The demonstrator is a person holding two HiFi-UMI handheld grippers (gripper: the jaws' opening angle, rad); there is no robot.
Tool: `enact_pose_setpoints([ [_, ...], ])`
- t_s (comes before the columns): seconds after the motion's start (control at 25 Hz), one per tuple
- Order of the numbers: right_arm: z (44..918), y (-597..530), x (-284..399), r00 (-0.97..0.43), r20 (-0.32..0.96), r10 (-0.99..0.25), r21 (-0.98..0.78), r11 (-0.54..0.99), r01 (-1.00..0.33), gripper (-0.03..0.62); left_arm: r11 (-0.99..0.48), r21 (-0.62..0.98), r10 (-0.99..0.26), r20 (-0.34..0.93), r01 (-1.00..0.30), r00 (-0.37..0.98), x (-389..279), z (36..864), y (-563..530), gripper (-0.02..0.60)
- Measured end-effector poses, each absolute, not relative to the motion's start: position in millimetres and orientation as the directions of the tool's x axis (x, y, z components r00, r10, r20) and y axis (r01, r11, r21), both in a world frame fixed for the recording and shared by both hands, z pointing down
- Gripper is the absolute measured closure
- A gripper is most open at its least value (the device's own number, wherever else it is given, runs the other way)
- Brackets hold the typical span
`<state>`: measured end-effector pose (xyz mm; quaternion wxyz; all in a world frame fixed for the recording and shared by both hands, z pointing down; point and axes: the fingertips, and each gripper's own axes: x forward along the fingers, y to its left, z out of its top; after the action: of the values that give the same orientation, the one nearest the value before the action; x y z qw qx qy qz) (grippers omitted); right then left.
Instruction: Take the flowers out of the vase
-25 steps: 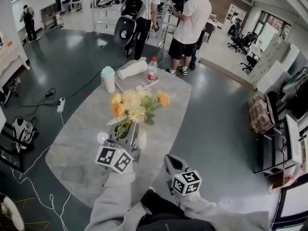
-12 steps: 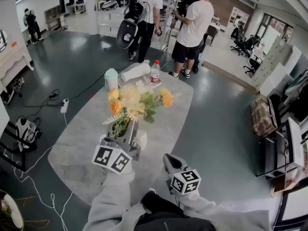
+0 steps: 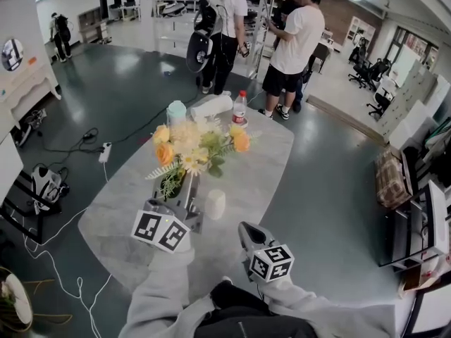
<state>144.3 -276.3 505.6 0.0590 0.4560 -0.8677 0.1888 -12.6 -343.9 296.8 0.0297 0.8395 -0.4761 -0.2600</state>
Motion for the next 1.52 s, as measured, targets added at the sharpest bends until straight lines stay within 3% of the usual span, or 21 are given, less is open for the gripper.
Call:
enact_pose_setpoints([
  [0.36, 502, -274, 97, -0.646, 0.260, -0.718, -0.275, 0.586, -0.762, 0.594, -0.429, 0.323, -0.876, -0.376, -0.844, 0.302, -79, 315, -324, 0.479],
  [0.72, 515, -264, 39, -0.694, 0.265, -0.669, -0.292, 0.631, -0.719, 0.594, -0.311, 0.385, -0.939, -0.263, -0.869, 0.220, -149, 378, -301, 0.479],
  [1.04, 522, -259, 32, -0.707, 0.271, -0.653, -0.304, 0.638, -0.707, 0.594, -0.210, 0.474, -0.978, -0.119, -0.855, 0.174, -158, 447, -278, 0.479],
  [1.32, 527, -262, 30, -0.705, 0.280, -0.651, -0.316, 0.631, -0.708, 0.594, -0.184, 0.496, -0.977, 0.007, -0.849, 0.215, -142, 500, -267, 0.479],
  [1.52, 528, -264, 29, -0.703, 0.287, -0.650, -0.322, 0.626, -0.710, 0.594, -0.207, 0.502, -0.970, 0.008, -0.840, 0.244, -129, 511, -256, 0.479],
])
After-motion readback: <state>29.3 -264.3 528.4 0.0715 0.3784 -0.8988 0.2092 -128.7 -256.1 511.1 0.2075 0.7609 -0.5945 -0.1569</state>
